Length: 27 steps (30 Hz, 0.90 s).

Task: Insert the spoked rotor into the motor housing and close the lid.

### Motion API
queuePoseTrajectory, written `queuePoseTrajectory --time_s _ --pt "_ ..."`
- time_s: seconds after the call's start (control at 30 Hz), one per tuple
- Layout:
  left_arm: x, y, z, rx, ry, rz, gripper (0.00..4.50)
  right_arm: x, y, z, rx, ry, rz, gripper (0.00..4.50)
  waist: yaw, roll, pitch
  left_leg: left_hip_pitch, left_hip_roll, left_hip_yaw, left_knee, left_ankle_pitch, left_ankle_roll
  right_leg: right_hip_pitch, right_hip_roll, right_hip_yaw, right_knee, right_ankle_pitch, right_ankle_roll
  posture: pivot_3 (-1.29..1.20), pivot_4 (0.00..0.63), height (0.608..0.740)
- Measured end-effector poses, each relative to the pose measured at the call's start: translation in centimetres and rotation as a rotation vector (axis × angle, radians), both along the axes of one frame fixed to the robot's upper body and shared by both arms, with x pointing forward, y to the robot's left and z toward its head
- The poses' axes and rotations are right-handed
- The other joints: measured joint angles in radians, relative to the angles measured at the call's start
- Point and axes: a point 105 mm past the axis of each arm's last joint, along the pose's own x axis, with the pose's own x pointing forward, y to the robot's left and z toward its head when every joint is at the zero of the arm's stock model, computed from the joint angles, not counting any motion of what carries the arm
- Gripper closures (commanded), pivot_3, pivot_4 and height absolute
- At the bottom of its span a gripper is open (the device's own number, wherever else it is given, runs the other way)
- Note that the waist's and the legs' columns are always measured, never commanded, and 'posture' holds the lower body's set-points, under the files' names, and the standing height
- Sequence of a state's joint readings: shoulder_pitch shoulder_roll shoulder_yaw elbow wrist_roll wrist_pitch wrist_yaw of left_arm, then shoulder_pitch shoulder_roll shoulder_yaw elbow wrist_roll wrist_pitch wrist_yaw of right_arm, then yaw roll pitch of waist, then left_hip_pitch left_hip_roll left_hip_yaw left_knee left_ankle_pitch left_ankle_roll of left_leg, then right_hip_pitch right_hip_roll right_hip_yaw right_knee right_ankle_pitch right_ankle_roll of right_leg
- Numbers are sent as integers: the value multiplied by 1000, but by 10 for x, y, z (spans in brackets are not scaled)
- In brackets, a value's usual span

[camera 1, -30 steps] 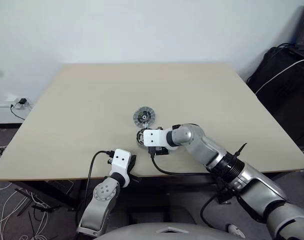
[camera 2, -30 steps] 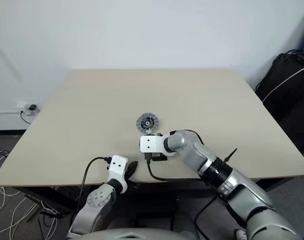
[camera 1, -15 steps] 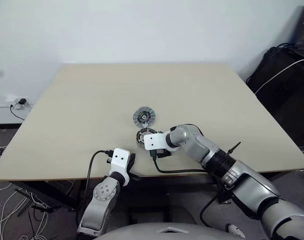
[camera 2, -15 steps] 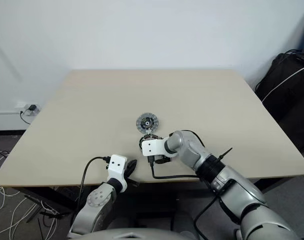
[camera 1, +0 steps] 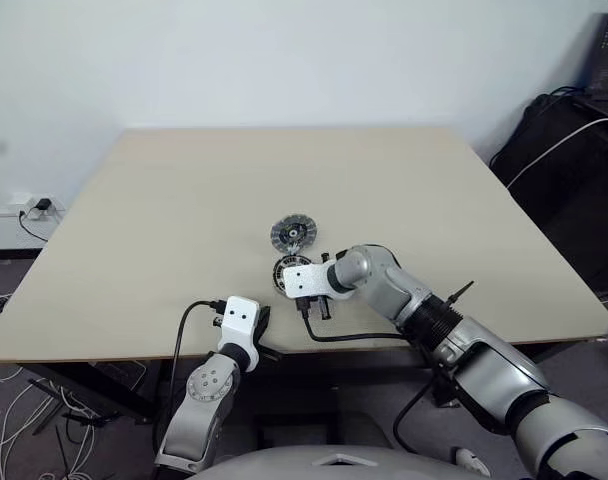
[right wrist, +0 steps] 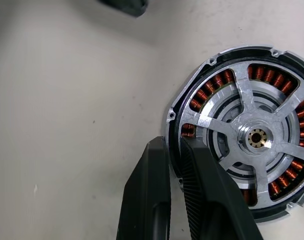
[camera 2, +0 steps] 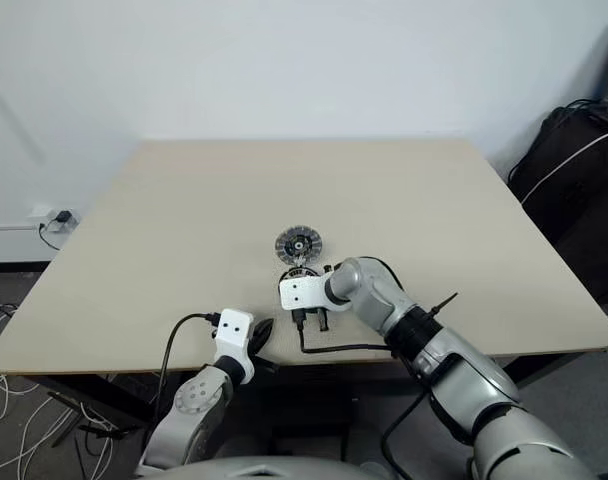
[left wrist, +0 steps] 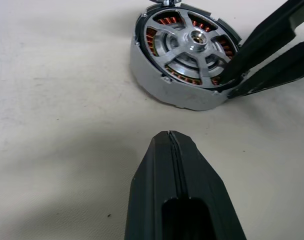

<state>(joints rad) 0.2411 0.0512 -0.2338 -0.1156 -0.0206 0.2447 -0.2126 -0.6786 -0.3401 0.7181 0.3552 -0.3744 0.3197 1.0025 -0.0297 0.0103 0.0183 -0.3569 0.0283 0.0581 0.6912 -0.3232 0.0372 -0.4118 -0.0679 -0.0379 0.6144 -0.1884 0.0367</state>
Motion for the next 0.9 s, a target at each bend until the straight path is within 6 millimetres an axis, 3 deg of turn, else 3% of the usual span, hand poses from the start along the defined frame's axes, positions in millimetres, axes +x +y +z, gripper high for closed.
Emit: queuePoseTrajectory --time_s 0.27,0.6,0.77,0.9 --pt "0 -2 0 -7 -3 -2 4500 1 -7 -2 177 73 -333 4410 9 -1 0 0 0 -1 4 1 -1 -2 -1 0 8 -2 1 0 0 740" --pt "-3 -6 -6 -12 19 -19 4500 -22 -45 17 307 131 -708 4410 16 -1 1 -4 -1 -2 5 1 -1 -6 -1 0 10 -4 1 0 0 740" --pt "-1 -9 -5 -16 14 -30 4500 -30 -35 36 434 225 -838 4410 13 -1 2 -3 0 -2 5 1 -1 -7 -1 -1 11 -5 1 0 0 740" --pt "-1 -10 -4 -18 13 -39 4500 -38 -23 39 491 347 -923 4410 13 -1 2 -4 0 -2 5 1 -1 -7 -1 -1 11 -5 1 0 0 740"
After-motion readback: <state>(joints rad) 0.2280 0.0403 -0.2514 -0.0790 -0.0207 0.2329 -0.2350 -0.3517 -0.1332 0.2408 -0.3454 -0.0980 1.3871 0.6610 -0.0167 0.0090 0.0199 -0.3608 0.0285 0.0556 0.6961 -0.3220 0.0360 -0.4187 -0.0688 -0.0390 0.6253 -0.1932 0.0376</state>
